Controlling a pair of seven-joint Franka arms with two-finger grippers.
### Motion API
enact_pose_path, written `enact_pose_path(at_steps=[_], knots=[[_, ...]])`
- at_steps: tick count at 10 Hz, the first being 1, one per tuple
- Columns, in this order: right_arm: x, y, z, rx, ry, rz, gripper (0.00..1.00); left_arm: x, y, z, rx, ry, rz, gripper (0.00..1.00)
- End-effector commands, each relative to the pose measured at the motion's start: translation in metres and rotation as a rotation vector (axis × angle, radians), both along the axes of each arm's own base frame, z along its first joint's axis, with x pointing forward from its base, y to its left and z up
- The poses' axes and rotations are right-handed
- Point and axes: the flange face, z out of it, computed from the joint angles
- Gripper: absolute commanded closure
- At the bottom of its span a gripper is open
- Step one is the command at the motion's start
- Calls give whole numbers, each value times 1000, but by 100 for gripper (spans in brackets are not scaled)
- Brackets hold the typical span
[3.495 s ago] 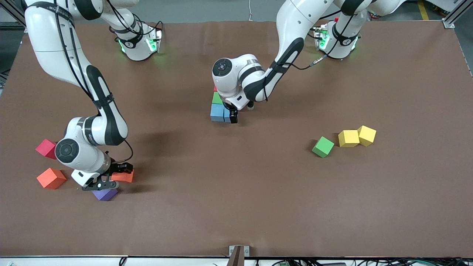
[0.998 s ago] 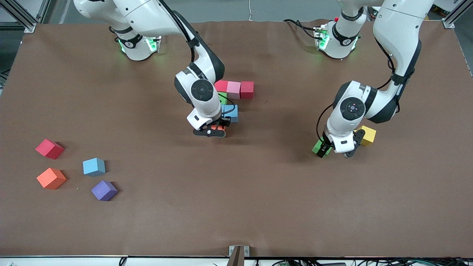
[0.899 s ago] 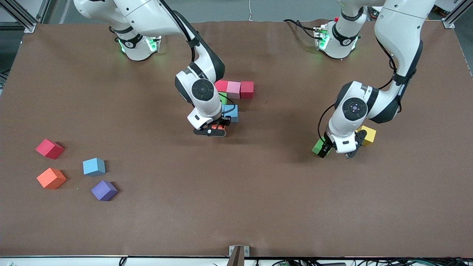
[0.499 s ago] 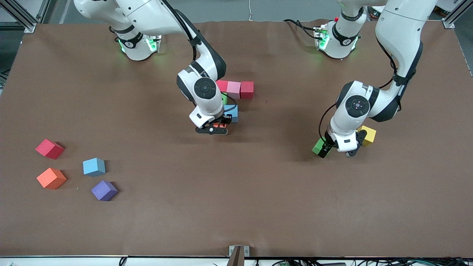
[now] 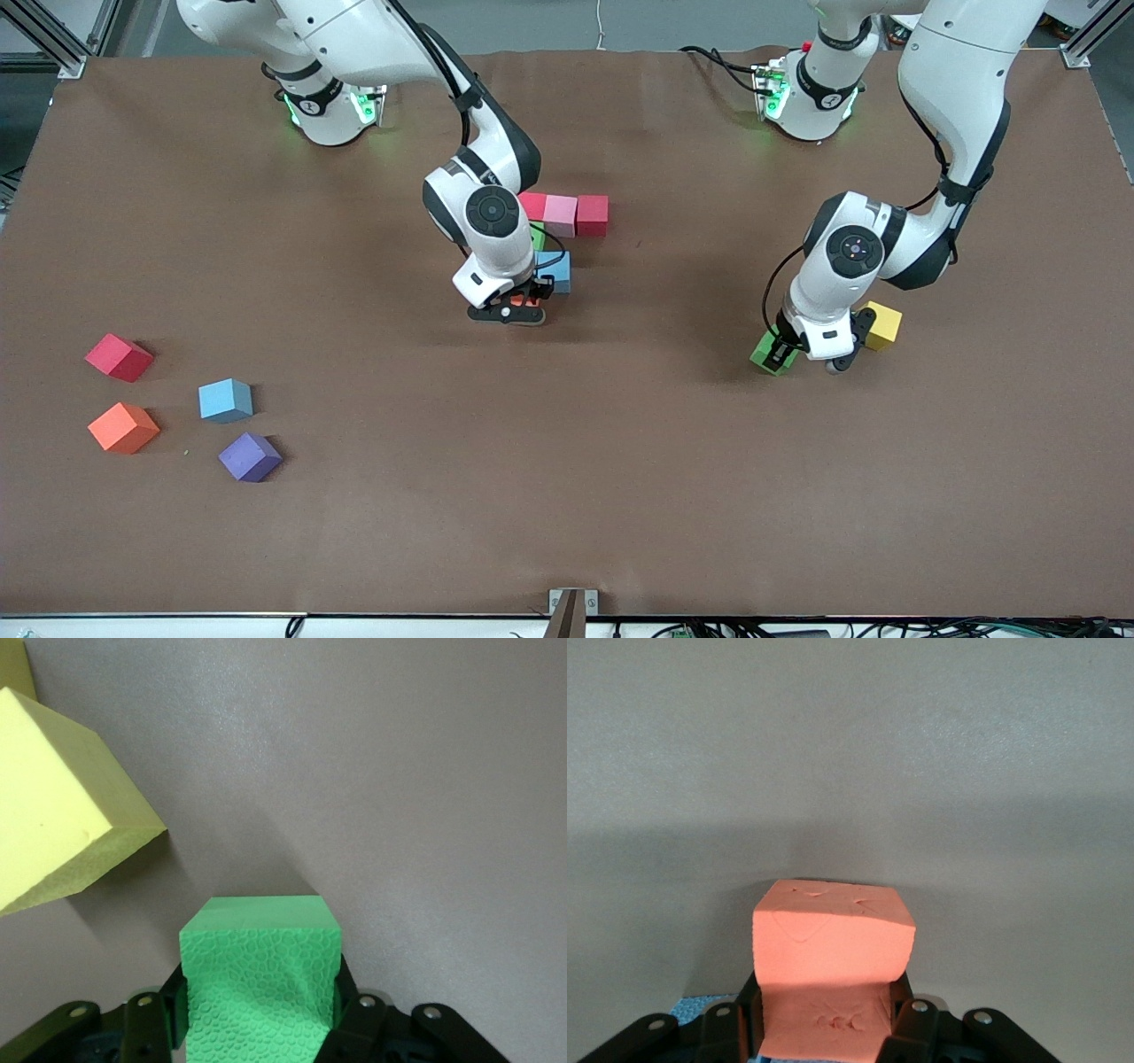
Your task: Arrange 11 blocks into digit 3
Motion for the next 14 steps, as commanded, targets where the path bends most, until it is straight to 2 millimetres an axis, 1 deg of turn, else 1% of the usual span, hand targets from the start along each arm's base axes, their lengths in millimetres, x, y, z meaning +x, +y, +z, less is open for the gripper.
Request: enact_pose_path(at_steps=[1,2,3,4,5,6,7,8,9,10,11,12,13,14], knots=[[-7,-4,6,-14,-14,3,94,10,-18,25,3,-19,91,79],[-7,-4,6,-12,-16,3,80,14,-38,34,1,-13,143,79],[-8,-3,5,-12,-16,4,53,16,-59,44,-9,-14,211,80],[-8,-3,4,-13,-15,4,32,15,-82,52,-36,-23,294,80],[-8,-3,4,-13,-15,6,10,12,-105,55,-62,-26,377,80],[-11,0,4,-13,-15,12,1,7,-125,56,-77,-26,431,80],[-11,0,5,-12,-16,12,0,-7,-155,56,-89,-25,477,80],[-11,0,4,-12,-15,12,0,-22,-180,52,-96,-19,518,80],[-10,0,6,-14,-12,10,0,-40,-208,50,-102,-14,545,80],[-5,-4,15,-9,-16,-1,0,-57,-228,42,-99,-1,565,80],[10,-17,37,6,-32,-33,0,-72,-244,33,-92,14,572,80],[31,-38,61,27,-54,-77,0,-81,-253,24,-85,26,586,80],[53,-69,83,36,-66,-135,0,-92,-264,19,-81,34,591,80],[81,-116,92,32,-64,-213,0,-98,-269,13,-76,41,604,80]])
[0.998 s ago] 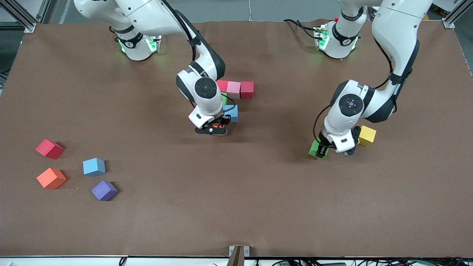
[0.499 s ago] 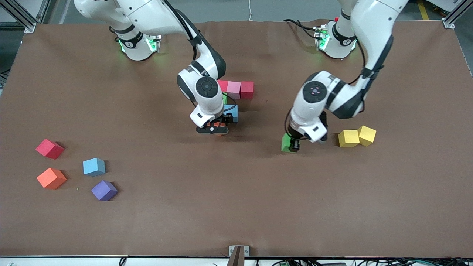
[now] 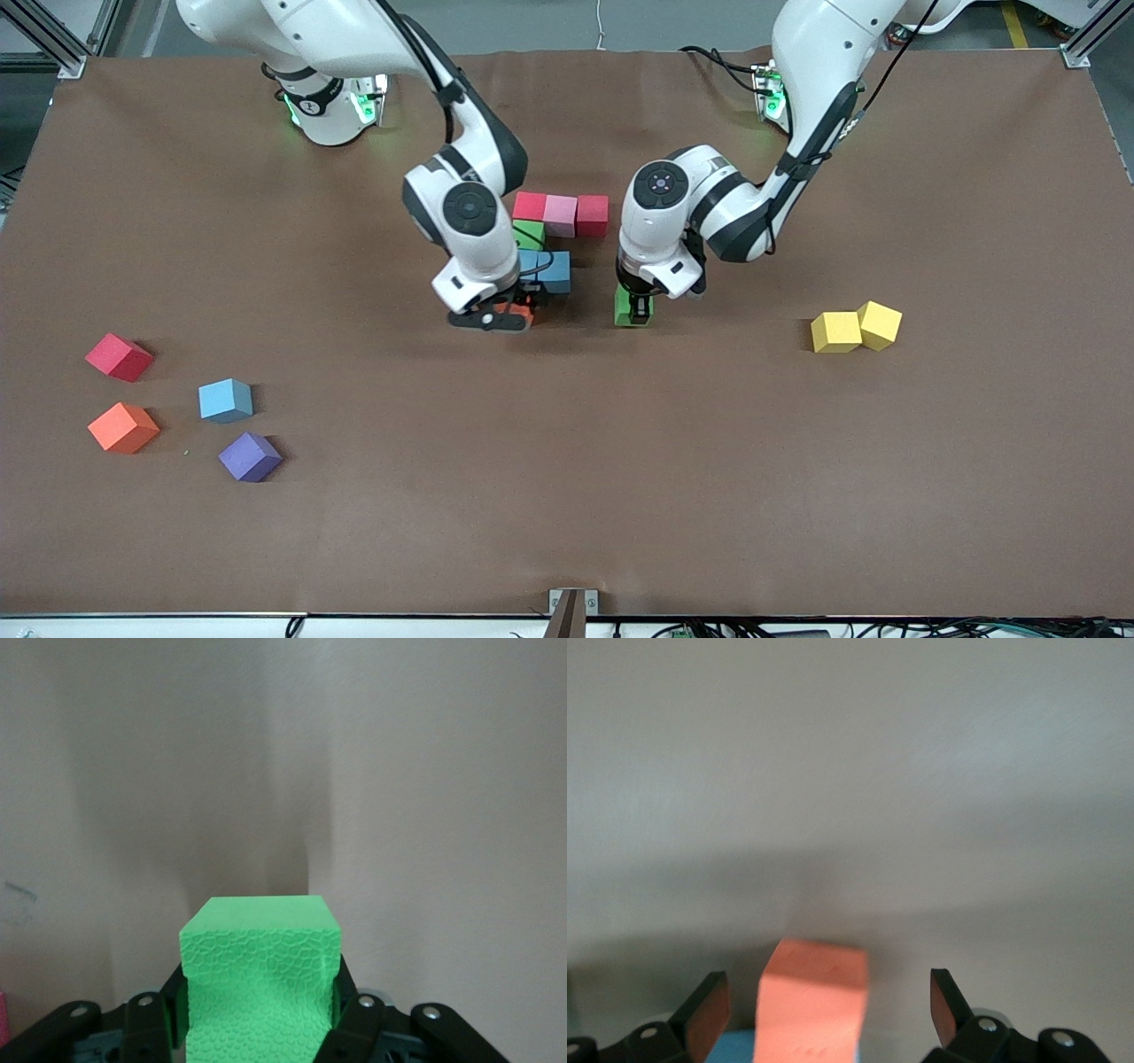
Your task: Arrange 11 blocks into digit 3
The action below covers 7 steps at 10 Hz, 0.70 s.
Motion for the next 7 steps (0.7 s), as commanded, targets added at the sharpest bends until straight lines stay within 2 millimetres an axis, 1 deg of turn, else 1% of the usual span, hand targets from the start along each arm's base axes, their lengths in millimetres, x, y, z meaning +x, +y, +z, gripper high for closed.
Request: enact_pose_path(at_steps=[1,2,3,4,5,6,7], knots=[[48,-102,22,-1,2,-155,0,-12,-18,-3,6,8,17,80],[70,-153,19,-6,-3,-202,0,-23,-29,-4,30,21,14,80],[91,-204,24,-18,-21,-185,0,-28,-40,-4,51,33,19,80],[109,-250,22,-29,-31,-145,0,-34,-52,-5,61,41,16,80],[126,-284,18,-39,-40,-80,0,-40,-58,-7,64,45,13,80],[137,-305,15,-42,-40,-76,0,-46,-62,-8,67,46,7,80],[143,-329,5,-41,-39,-106,0,-52,-68,-9,68,46,3,80]])
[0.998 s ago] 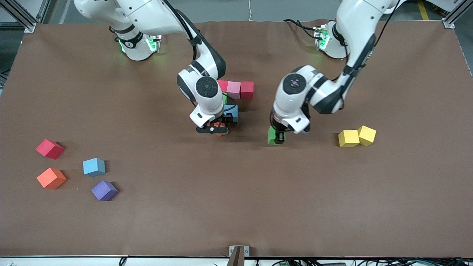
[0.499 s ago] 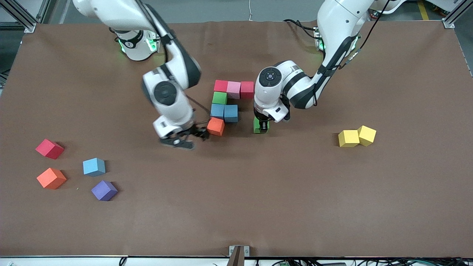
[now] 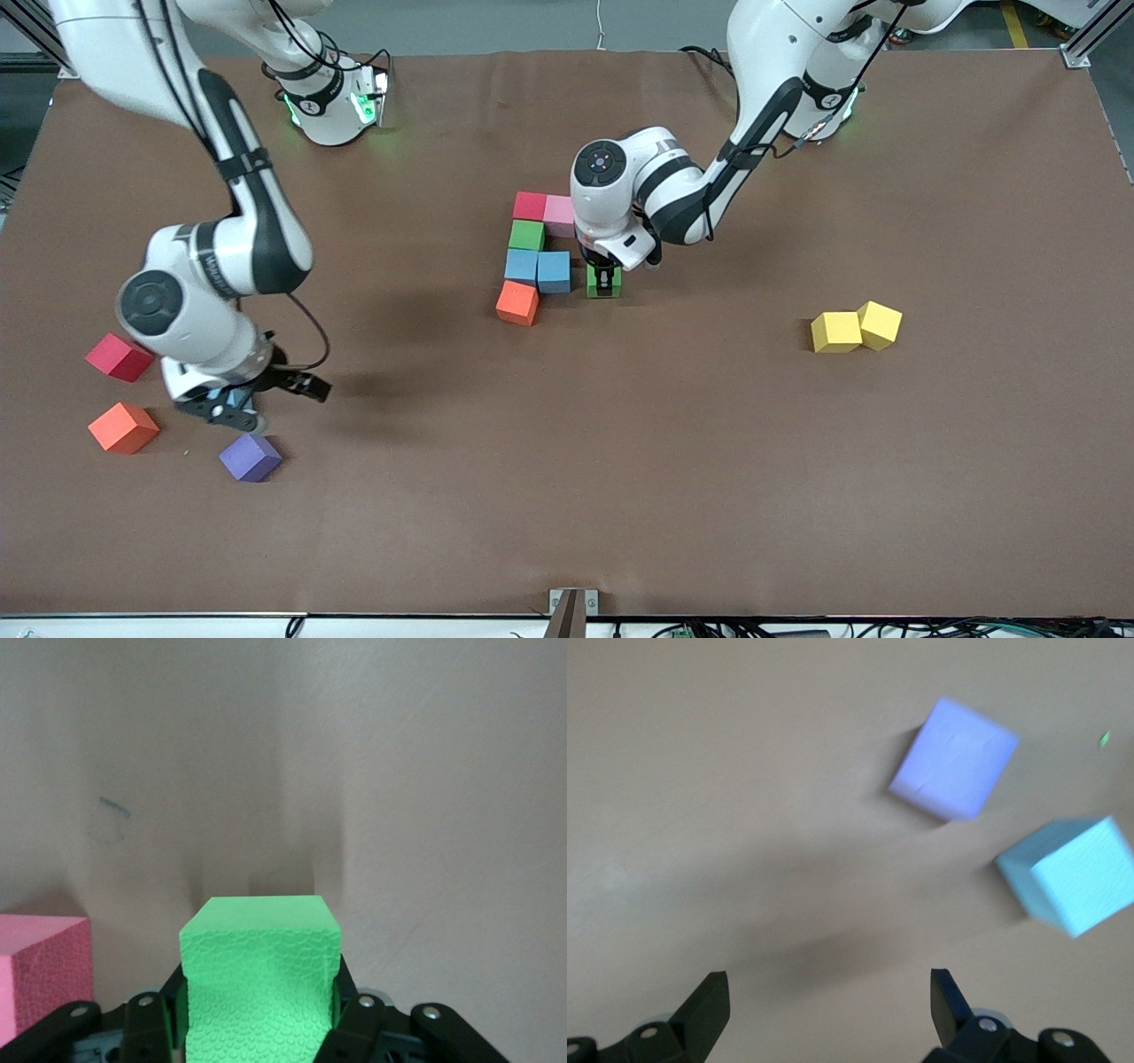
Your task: Arrange 11 blocks into digit 3
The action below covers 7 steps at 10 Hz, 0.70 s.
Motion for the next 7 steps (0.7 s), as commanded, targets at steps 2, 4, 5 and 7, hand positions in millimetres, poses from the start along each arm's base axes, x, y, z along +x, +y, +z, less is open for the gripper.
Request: enact_pose_path(at_steps=[2,4,5,7], knots=[[37,-41,-37,14,7,-103,0,-5,-10,-4,15,0,-6,80],[49,-63,-45,22,-4,-173,0,-8,-15,-1,10,-9,-22,80],[50,-73,-53,33,3,-204,0,-9,-17,0,9,-21,-39,80],[57,-82,-75,58,17,-273,1,-7,-20,-7,20,-38,-63,81]])
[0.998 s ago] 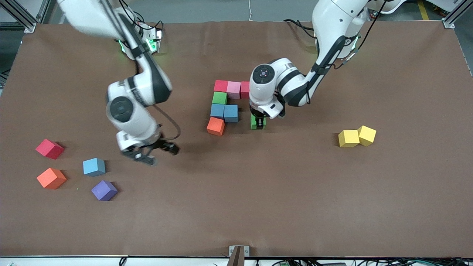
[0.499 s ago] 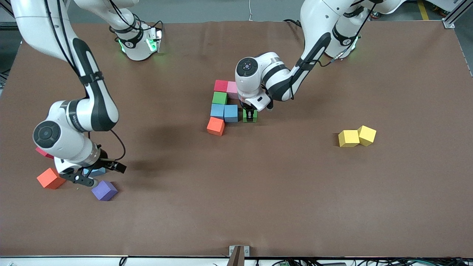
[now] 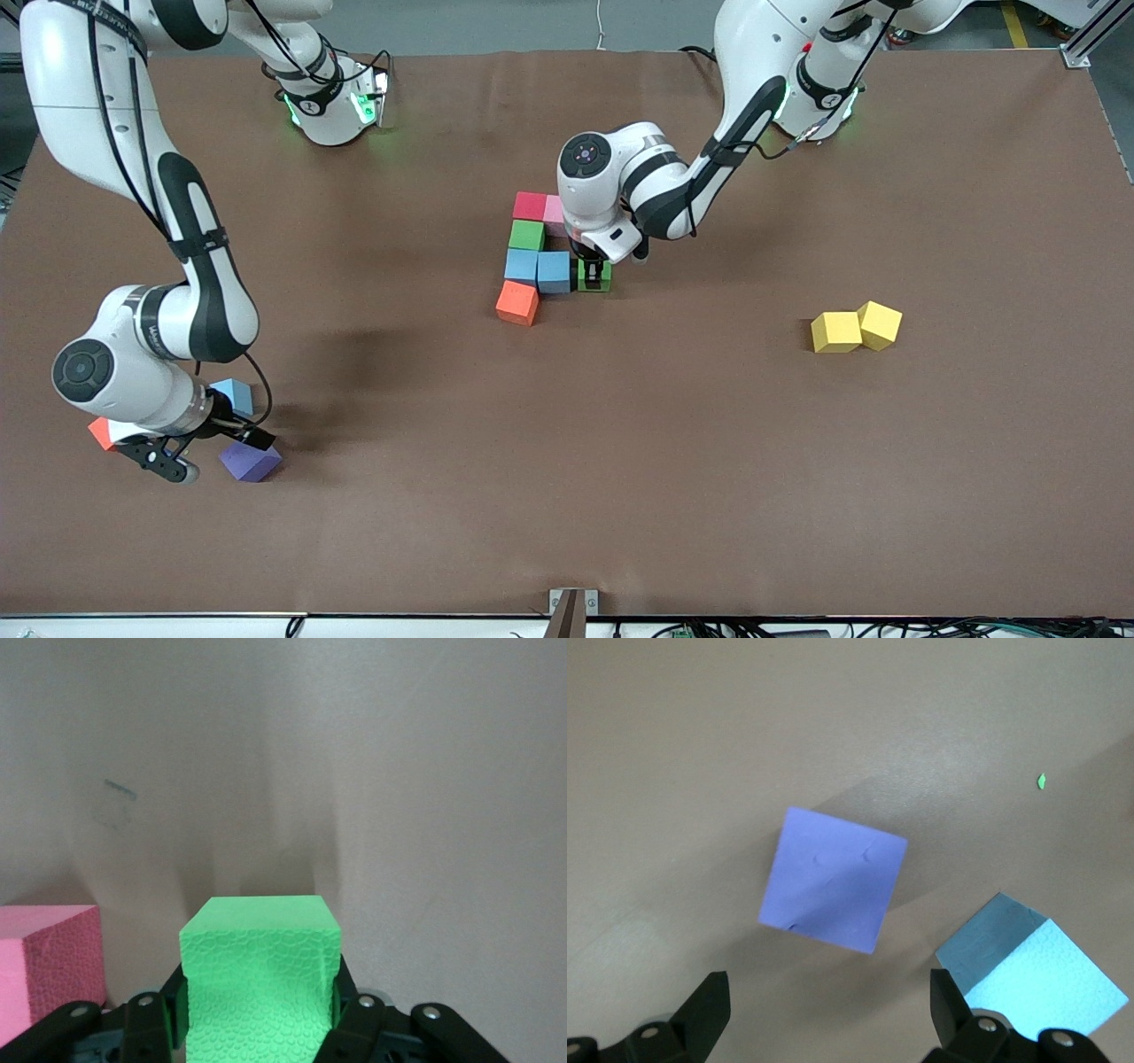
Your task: Arrange 11 blocks into digit 3
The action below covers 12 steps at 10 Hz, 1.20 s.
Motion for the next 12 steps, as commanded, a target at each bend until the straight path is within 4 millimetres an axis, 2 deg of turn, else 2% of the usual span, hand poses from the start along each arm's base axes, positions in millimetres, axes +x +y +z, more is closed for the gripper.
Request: enact_pose_path(at_steps=[1,8,9,10,11,12], knots=[[12,-3,-21,29,7,-66,1,-1,-11,-10,13,-12,-21,81],[32,-12,-35,29,-32,-129,1,1,-18,-9,-3,-34,-39,81],[32,-12,-38,30,-37,-131,2,0,-18,-10,-3,-33,-39,81],[32,-12,-41,28,-40,-130,9,-3,-21,-10,-5,-33,-46,81],[33,-11,-41,29,-41,-130,38,-3,-22,-10,-6,-34,-46,81],[33,-8,-40,30,-43,-131,77,-4,-21,-15,-1,-29,-48,81]])
